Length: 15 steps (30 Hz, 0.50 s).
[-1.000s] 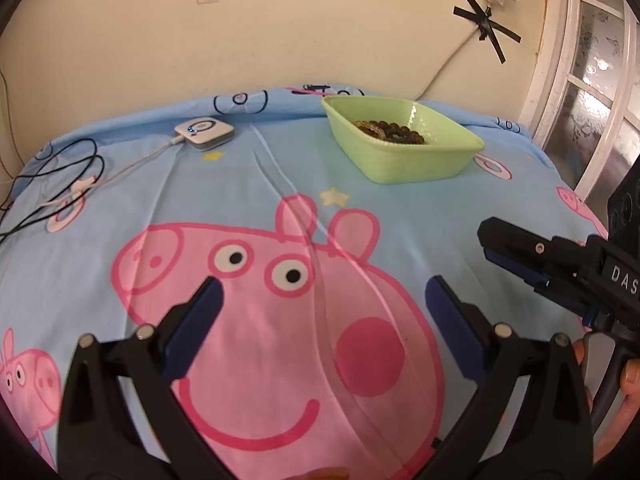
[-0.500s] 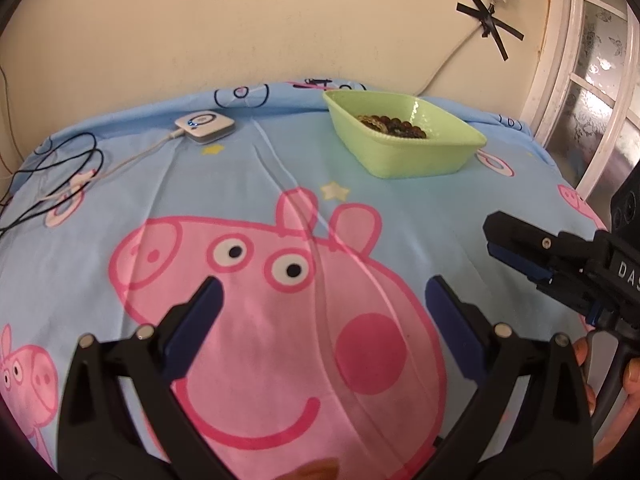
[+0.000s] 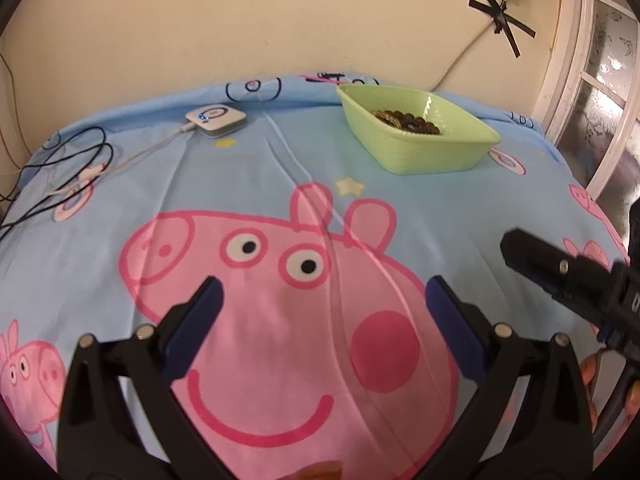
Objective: Organize jewelry
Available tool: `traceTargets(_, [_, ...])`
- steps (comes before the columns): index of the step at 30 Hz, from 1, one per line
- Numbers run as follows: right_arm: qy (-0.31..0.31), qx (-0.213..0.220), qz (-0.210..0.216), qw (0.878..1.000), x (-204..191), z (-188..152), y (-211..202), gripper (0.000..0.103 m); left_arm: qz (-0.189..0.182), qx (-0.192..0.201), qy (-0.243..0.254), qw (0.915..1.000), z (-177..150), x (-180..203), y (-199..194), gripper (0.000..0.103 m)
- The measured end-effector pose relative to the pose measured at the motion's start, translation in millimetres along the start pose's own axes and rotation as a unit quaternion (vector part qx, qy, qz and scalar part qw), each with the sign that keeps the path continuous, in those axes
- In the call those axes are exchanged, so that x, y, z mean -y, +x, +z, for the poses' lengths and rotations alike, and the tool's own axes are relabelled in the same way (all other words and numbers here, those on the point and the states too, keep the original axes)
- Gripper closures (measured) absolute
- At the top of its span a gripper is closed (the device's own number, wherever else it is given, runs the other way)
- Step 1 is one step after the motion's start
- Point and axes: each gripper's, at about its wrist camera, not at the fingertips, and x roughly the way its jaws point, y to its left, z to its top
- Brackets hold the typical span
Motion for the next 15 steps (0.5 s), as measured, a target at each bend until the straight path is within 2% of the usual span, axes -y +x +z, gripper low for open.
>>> traceTargets(7, [-0.021, 0.001, -0.005, 1.000, -9.2, -8.1, -1.7, 0.069, 0.028, 0.020, -0.008, 0.9994, 0.9, -3.7, -9.0, 0.006])
traceTargets(15, [-0.006, -0.001, 0.002, 1.000, -1.6, -5.6, -0.4, 0.069, 0.052, 0.032, -0.015, 0.9980, 1.5, -6.3, -12.2, 0.006])
